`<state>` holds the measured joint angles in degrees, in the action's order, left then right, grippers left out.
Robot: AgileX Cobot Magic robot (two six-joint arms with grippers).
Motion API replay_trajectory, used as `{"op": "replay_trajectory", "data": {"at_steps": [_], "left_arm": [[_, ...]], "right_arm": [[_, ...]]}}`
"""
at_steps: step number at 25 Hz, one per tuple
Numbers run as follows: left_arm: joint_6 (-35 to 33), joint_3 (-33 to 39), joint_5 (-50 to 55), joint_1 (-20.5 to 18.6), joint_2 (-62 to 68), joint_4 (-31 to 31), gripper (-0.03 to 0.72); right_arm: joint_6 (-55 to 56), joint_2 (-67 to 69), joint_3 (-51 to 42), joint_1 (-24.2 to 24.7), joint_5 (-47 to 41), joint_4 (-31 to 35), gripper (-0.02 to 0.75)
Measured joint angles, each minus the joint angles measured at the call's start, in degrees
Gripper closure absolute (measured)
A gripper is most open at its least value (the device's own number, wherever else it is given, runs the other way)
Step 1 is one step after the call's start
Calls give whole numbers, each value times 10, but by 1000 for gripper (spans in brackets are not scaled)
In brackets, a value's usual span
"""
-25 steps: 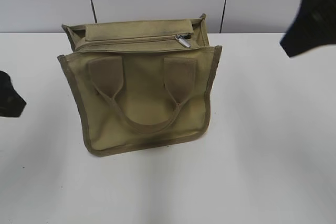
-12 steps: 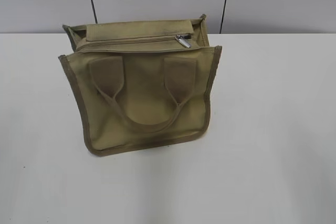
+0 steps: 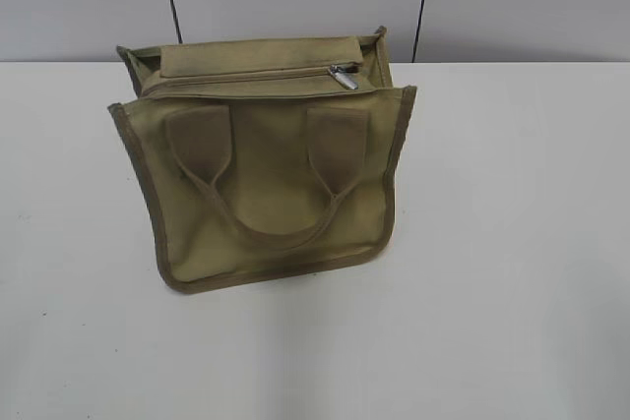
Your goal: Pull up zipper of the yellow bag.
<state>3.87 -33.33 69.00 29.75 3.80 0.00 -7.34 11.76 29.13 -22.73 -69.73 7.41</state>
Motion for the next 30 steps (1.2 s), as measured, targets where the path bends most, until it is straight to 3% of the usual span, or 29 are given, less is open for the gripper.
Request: {"op": "replay_trajectory", "data": {"at_steps": [6,18,21,26,30], "left_arm": [[-12,22,-74,0,1,-4,120],[-14,27,-87,-4,1,-7,169],[-14,27,-88,-54,1,-8,173],[-14,27,-89,-193,1,-8,176],[-14,27,-90,-281,-4,-8,187]], "right_arm": [[0,0,-18,0,53,0,152],[0,0,-25,1,69,1,152],[0,0,-25,33,69,5,153],[0,0,-25,157,70,6,153],[0,-3,-25,234,70,6,153]]}}
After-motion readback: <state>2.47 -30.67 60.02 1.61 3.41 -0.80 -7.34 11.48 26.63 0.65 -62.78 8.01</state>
